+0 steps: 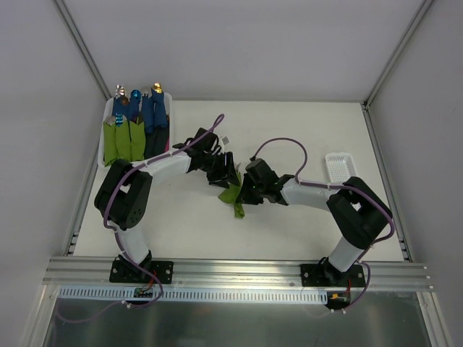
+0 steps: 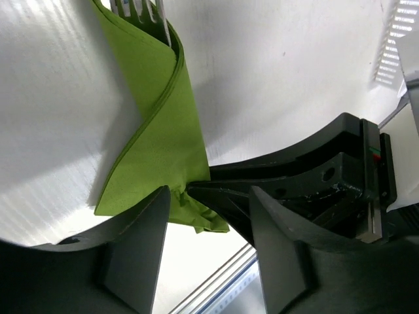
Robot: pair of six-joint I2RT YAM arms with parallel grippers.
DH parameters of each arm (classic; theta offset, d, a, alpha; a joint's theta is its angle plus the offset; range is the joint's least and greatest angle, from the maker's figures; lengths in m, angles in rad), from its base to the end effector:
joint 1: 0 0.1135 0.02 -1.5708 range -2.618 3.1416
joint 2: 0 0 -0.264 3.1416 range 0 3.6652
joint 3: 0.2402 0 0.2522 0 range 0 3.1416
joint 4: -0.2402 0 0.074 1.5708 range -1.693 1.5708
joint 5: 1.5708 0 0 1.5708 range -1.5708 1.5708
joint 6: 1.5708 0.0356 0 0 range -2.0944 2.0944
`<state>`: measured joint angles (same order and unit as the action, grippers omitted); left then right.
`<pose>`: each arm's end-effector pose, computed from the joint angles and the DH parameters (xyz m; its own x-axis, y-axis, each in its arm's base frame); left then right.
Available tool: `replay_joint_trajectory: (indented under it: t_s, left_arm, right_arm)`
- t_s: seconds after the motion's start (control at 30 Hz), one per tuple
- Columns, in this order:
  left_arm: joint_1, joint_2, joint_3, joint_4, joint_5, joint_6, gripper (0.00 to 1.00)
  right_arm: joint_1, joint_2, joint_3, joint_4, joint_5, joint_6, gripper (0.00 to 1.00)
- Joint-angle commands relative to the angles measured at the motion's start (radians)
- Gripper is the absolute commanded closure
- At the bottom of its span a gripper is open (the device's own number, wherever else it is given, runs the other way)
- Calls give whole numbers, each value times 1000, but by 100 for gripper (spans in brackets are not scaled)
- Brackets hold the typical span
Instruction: Place the utensils on the paper napkin and roll it up
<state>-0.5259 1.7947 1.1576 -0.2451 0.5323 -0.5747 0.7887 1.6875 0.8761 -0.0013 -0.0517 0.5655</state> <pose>0.3176 -0.2052 0.1926 -0.9473 0.0083 -0.3204 0.2342 0.7003 -0.6743 0.2371 0.2412 0.1598 -0.8251 -0.0713 -0.5604 -0.3451 0.8490 0.4001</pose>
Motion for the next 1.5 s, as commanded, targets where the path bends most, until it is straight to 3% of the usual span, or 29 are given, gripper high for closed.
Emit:
replay_joint_trajectory:
  t_s: [0.0, 0.03, 0.23, 0.83, 1.47]
  left_arm:
    - [-23, -20, 10, 1, -3, -56, 47]
    - [-26, -18, 8, 3, -9, -63, 41]
    - [-57, 6, 22, 3, -17, -91, 39]
    - [-80, 91, 36, 7, -20, -116, 44]
    - [-60, 48, -1, 69, -2, -151, 44]
  right_arm:
    - [4, -17, -3, -124, 95, -6, 100]
    - [4, -20, -5, -124, 98, -6, 100]
    - [10, -34, -3, -124, 104, -10, 100]
    - [38, -84, -3, -81, 96, 4, 100]
    - [43, -167, -85, 23, 111, 47, 100]
